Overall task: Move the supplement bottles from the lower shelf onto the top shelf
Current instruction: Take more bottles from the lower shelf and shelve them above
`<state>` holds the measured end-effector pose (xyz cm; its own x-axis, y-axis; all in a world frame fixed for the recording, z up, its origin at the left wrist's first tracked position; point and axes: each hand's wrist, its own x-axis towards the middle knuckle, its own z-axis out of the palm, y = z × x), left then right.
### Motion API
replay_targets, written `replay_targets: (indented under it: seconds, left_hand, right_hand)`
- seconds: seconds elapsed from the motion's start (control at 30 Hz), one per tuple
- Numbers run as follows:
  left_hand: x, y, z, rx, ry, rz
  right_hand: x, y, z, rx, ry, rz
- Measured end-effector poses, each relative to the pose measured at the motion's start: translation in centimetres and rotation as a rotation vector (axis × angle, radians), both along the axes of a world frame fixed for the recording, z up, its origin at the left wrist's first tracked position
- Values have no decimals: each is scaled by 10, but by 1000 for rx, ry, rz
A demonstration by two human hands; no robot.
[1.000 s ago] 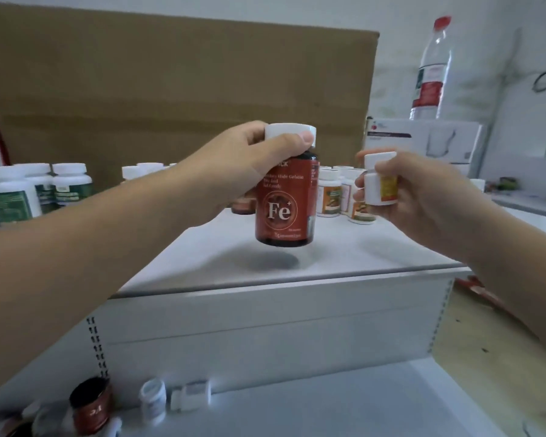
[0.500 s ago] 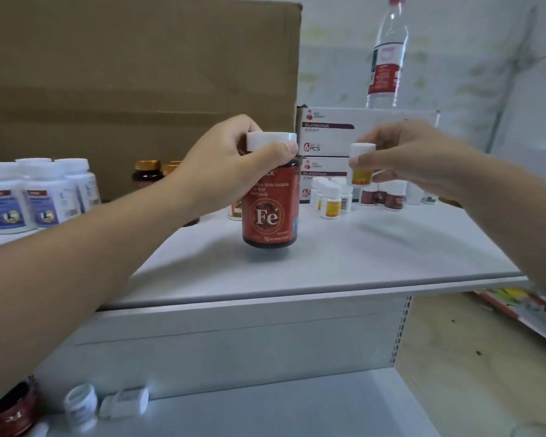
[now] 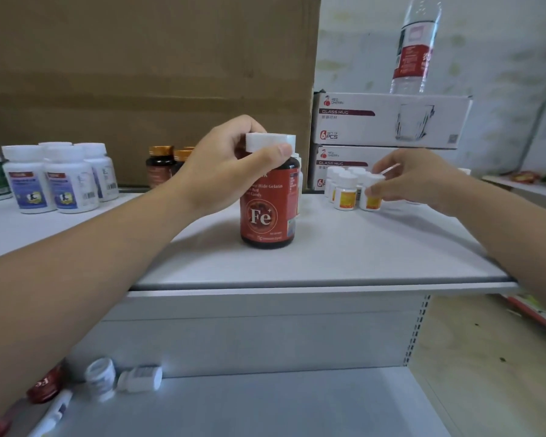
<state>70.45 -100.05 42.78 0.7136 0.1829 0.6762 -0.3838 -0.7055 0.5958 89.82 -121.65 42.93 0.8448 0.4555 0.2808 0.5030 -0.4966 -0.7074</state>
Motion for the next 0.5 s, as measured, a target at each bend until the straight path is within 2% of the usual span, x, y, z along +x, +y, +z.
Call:
replay_targets:
  seconds: [0.37,0.5]
  left_hand:
    - [0,3,-6,-77,-6,-38]
    - [-8,3,2,-52,49,-19]
  right_hand:
    - [-1,1,-5,-74,-69,-43]
    - [-24,-6,10,-87,-203,-84]
